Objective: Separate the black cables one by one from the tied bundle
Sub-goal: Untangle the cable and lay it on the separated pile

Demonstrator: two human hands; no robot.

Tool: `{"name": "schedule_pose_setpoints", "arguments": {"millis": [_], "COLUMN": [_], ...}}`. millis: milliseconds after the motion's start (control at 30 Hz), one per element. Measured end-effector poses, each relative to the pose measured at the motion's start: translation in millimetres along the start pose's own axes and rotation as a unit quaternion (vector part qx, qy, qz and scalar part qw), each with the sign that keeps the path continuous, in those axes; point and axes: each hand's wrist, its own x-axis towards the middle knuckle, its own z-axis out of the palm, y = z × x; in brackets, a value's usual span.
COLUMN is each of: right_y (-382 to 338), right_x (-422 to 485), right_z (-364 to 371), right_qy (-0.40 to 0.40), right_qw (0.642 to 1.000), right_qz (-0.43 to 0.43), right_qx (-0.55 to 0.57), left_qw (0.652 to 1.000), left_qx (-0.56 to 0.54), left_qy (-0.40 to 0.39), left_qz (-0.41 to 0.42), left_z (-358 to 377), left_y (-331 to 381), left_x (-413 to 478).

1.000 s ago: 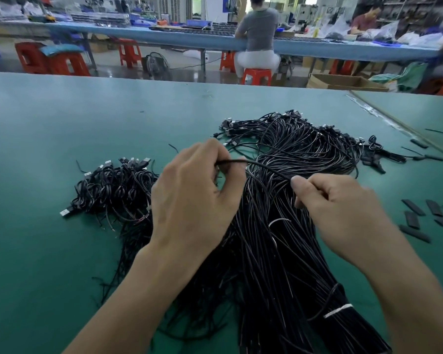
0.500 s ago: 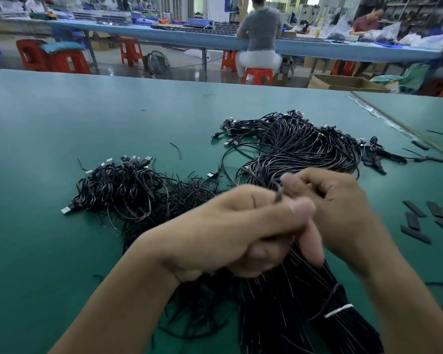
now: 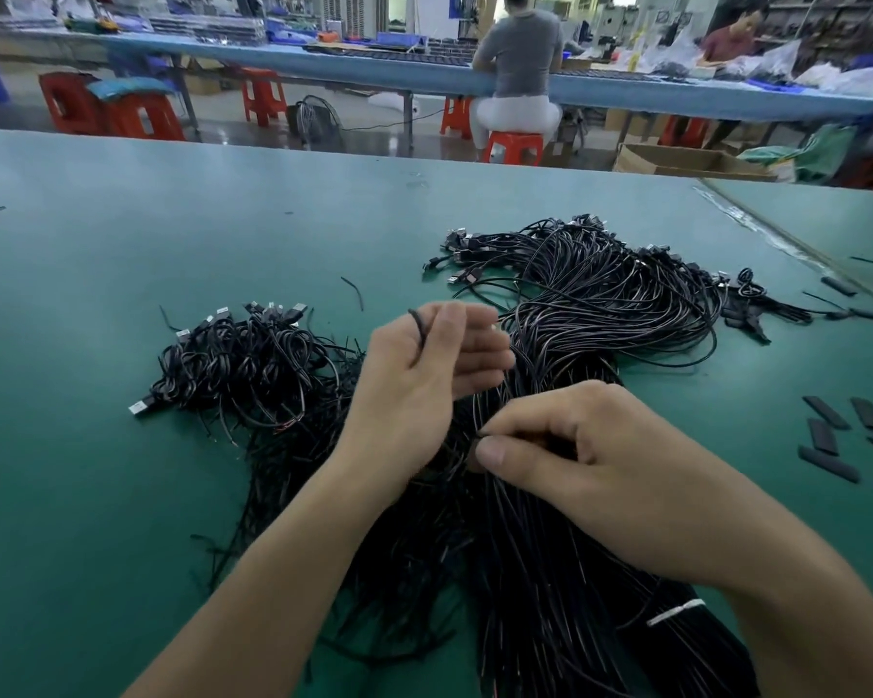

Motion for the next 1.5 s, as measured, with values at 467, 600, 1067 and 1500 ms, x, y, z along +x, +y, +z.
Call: {"name": "schedule_pose_setpoints", "arguments": {"millis": [467,600,1067,1500], "right_y": [18,24,3,16], "right_x": [10,12,5,9], "right_z": [-2,4,1,4], "right_qy": [0.292,0.232,0.142,0.168], "right_qw": [0.947,0.962,0.990,0.981], "right_qz": [0.003,0.057,-0.010,0.064], "right_qx": [0.133,0.131,0.024,0.080], "left_qw": [0.946,0.944,0.982,0.943], "left_qx": [0.079,-0.093,0.167,-0.212], "left_qy": [-0.253,-0.248,-0.080,-0.214], "left_qz": [-0.189,-0.197,-0.036,-0.146], "left_z": [3,0,-1,-7], "left_y": [23,24,7,29], "left_x": [-16,-10,-6,-5]}}
